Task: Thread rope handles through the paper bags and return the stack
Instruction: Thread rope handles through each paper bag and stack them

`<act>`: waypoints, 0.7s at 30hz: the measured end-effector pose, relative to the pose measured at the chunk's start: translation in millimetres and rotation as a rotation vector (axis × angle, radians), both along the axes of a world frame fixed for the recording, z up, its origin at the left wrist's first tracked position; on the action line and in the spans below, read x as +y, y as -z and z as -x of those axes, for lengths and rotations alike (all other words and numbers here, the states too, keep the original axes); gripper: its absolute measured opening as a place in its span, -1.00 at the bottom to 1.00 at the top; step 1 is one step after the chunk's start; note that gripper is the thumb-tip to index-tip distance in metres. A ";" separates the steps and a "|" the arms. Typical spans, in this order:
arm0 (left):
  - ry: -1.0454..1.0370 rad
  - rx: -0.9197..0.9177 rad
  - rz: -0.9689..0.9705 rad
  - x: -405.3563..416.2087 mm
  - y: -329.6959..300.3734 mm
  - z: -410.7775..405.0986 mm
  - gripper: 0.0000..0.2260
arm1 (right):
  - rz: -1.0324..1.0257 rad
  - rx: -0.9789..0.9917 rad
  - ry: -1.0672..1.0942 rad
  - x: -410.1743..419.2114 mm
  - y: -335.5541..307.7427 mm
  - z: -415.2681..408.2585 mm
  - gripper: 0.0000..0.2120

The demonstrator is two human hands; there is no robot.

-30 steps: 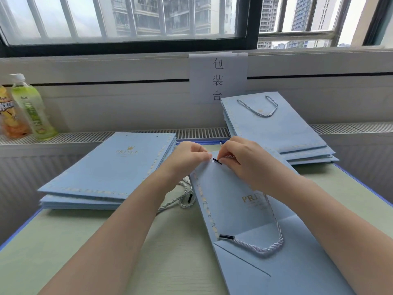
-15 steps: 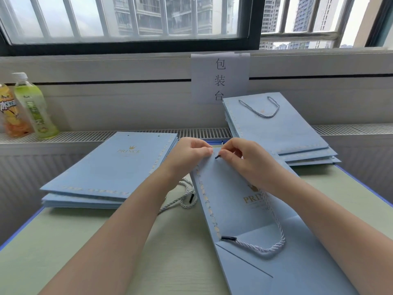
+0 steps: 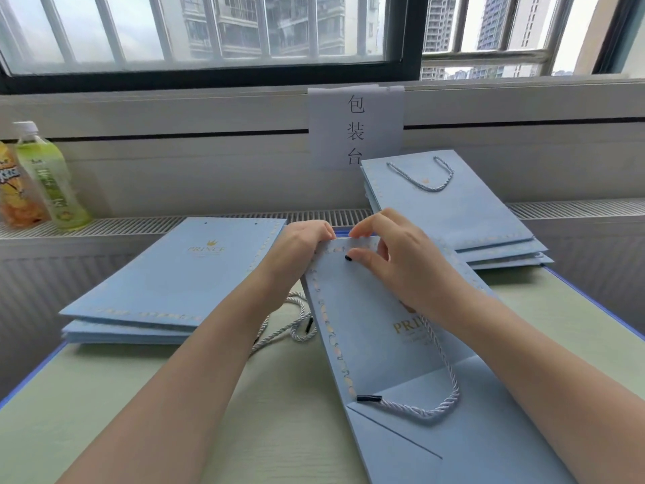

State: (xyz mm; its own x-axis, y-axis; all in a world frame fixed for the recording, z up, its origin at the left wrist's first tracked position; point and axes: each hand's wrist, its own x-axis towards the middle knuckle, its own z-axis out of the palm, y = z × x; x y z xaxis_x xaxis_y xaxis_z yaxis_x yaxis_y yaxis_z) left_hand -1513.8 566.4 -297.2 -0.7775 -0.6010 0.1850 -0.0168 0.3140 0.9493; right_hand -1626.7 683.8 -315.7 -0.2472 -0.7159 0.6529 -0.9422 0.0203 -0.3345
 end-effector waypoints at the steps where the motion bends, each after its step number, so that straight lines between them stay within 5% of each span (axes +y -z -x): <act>1: 0.014 0.013 0.005 -0.2 1.9 -1.8 -0.79 | 0.006 -0.001 -0.009 0.1 -0.8 -0.5 -0.81; 21: 0.122 0.072 0.008 0.7 7.5 -0.3 -0.76 | -0.045 -0.342 -0.083 4.7 -8.6 -6.2 -0.81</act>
